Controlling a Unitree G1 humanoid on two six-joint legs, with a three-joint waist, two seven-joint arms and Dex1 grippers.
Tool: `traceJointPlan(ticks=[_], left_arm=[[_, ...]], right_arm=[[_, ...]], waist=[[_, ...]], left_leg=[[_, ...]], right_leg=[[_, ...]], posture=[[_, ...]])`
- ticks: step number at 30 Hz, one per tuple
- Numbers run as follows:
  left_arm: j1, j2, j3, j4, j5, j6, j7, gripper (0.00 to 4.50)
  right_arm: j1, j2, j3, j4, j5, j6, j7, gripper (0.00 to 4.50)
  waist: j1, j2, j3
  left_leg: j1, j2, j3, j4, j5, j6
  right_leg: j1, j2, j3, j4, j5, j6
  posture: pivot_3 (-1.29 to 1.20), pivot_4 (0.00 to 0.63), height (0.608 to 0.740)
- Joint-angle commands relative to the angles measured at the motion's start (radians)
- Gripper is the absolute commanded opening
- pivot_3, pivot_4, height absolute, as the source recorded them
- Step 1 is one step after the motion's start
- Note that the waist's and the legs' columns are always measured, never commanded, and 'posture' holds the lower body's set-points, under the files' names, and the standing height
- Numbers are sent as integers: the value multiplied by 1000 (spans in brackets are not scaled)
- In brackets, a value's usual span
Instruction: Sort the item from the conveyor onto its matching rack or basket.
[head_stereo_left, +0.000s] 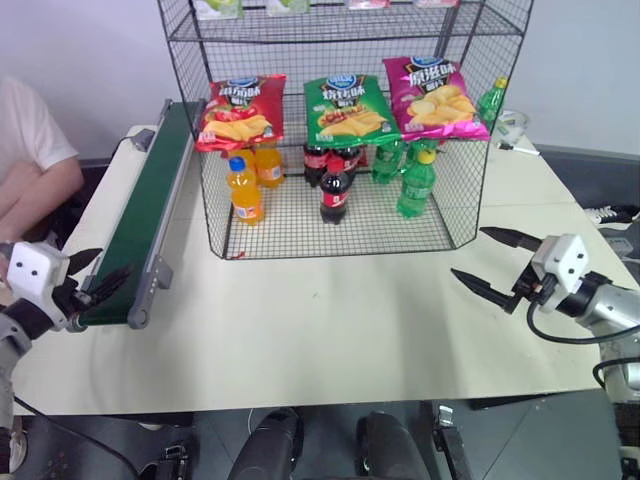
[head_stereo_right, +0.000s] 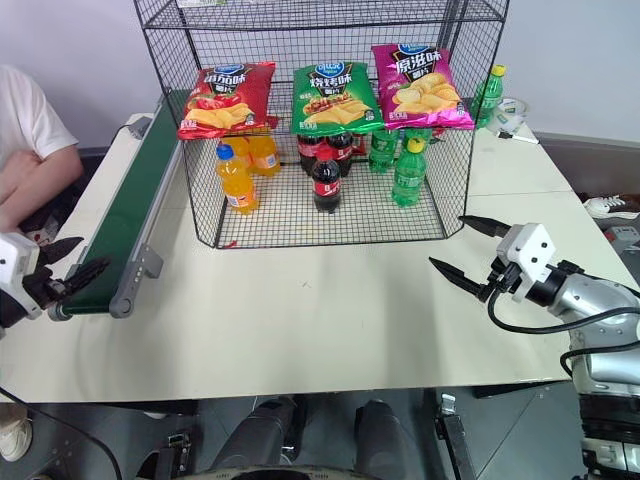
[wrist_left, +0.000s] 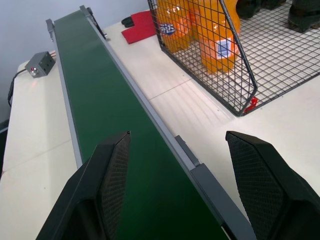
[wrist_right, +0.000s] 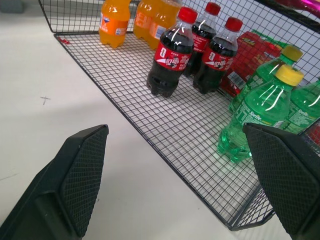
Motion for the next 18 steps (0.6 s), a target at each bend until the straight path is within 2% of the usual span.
traceJointPlan(ticks=[1, 18], left_arm=[[-15, -2, 24, -26, 1, -25, 11, 3167], [-39, -4, 2, -10, 27, -32, 3, 3167]], right_arm=[[-18, 5, -7, -3, 6, -23, -3, 4500], [-31, 16, 3, 6, -11, -33, -11, 4500]], waist=[[0, 0, 0], [0, 0, 0]], left_leg=[[0, 0, 0, 0, 0, 0], [0, 0, 0, 0, 0, 0]], right_leg=[[0, 0, 0, 0, 0, 0], [0, 0, 0, 0, 0, 0]], posture=[[0, 150, 740], [0, 150, 740]])
